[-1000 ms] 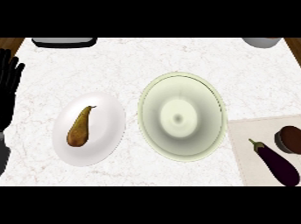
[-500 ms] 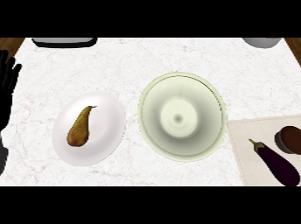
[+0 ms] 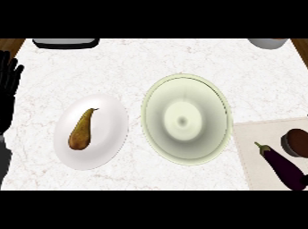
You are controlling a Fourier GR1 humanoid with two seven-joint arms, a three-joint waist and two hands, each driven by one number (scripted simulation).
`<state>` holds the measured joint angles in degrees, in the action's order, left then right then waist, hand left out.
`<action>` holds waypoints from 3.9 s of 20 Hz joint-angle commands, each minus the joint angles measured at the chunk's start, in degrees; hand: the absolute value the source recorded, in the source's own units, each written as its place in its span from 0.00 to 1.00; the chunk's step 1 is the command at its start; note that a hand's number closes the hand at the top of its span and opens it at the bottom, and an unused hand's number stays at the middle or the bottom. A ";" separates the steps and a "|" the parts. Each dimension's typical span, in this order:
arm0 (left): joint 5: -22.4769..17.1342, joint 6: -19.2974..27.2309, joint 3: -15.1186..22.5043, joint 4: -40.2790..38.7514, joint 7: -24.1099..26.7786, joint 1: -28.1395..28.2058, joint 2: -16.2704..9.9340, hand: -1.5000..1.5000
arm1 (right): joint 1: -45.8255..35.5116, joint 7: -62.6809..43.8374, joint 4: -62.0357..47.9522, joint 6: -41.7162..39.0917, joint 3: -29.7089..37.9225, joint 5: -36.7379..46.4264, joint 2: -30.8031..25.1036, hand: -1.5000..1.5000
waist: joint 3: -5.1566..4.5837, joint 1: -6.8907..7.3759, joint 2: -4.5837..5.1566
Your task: Pick the cupcake from the placemat and place it in the bowl
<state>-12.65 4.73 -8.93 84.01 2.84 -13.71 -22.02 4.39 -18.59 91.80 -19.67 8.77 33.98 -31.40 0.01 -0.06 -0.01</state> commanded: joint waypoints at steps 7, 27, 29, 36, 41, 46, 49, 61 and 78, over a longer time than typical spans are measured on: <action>1.82 -2.12 -2.38 -0.52 0.70 0.04 1.54 0.50 | -4.22 4.85 -9.17 2.09 -0.48 7.33 3.57 0.00 | -0.01 0.06 0.04; 5.03 -2.01 -2.56 0.22 -0.11 -0.30 5.35 0.50 | -10.24 11.30 -29.94 8.86 1.51 14.74 6.62 0.00 | 0.01 0.18 0.08; 3.76 -3.77 -3.61 1.90 -0.01 1.48 4.63 0.50 | -9.74 16.09 -29.67 9.45 1.90 14.58 4.84 1.00 | 0.01 0.22 0.05; 3.11 -4.77 -5.86 -0.04 -3.12 -2.30 1.43 0.50 | -10.34 20.20 -31.03 15.76 3.16 16.26 4.48 1.00 | 0.00 0.03 0.05; 4.55 -4.31 -3.03 0.02 0.31 -0.36 5.17 0.50 | -17.47 26.87 -36.14 14.46 0.94 18.38 0.86 1.00 | 0.06 1.11 0.37; 4.46 -5.35 -0.14 1.91 -1.77 -4.48 5.60 0.50 | -25.67 44.64 -33.25 5.53 -7.87 21.50 -9.51 1.00 | 0.45 8.50 2.77; 4.01 -5.50 0.69 2.31 -2.28 -5.38 6.54 0.50 | -29.67 53.39 -36.69 5.89 -9.18 21.72 -12.16 1.00 | 0.63 9.17 2.92; 5.79 -3.65 0.90 0.13 -1.83 -6.04 7.26 0.50 | -47.32 81.21 -54.56 5.18 -2.15 13.97 -19.43 1.00 | 0.37 6.72 2.27; 6.10 -3.02 -0.82 -0.69 -2.45 -5.20 5.88 0.50 | -63.44 83.97 -58.80 -17.77 -7.87 -1.99 -16.81 1.00 | -0.04 3.48 0.67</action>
<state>-7.10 1.15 -9.75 83.78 0.32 -18.69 -16.19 -55.67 55.92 34.20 -20.63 2.95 34.23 -48.55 0.05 4.37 0.83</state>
